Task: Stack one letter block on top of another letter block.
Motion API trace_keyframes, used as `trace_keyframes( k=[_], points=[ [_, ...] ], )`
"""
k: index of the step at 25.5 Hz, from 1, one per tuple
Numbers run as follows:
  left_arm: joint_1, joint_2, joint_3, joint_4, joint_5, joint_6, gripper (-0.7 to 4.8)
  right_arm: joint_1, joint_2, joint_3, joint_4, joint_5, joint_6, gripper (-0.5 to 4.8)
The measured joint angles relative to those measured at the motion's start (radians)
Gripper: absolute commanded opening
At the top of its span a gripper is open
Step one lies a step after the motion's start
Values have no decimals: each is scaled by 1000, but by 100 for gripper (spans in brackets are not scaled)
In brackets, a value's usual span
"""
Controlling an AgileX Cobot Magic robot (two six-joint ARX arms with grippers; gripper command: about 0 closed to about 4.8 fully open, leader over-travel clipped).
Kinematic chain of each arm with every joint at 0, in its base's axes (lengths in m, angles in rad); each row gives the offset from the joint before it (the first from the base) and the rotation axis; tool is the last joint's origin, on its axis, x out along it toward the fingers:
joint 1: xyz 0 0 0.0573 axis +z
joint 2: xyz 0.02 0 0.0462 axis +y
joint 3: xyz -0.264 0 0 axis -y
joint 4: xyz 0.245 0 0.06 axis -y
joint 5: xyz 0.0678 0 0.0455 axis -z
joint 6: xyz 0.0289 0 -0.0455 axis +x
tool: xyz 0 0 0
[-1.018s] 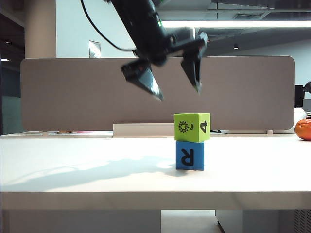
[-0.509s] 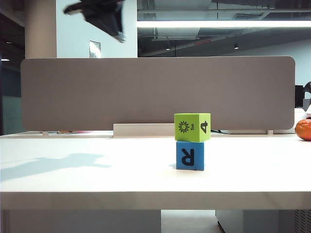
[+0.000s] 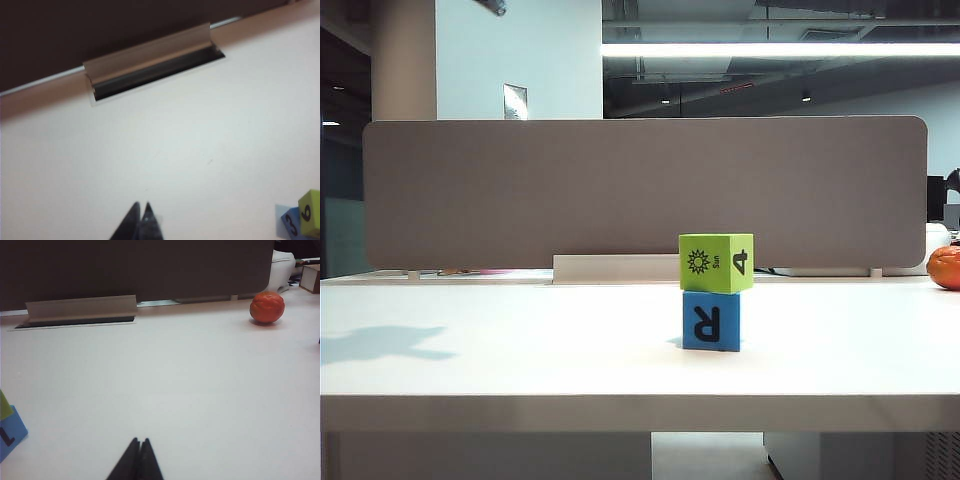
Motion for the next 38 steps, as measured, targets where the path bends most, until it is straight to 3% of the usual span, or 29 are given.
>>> trace_keyframes(
  k=[8, 19, 26, 35, 38],
  points=[
    [-1, -307, -428, 192, 0, 19, -6, 0, 0, 0, 0, -1, 0, -1],
    [-2, -620, -776, 374, 0, -7, -6, 0, 0, 0, 0, 0, 0, -1],
    [-2, -664, -819, 348, 0, -29, -6, 0, 0, 0, 0, 0, 0, -1],
    [-2, -663, -819, 315, -13, 10, -6, 0, 0, 0, 0, 0, 0, -1],
    [45, -664, -819, 315, -29, 14, -6, 0, 0, 0, 0, 0, 0, -1]
  ],
)
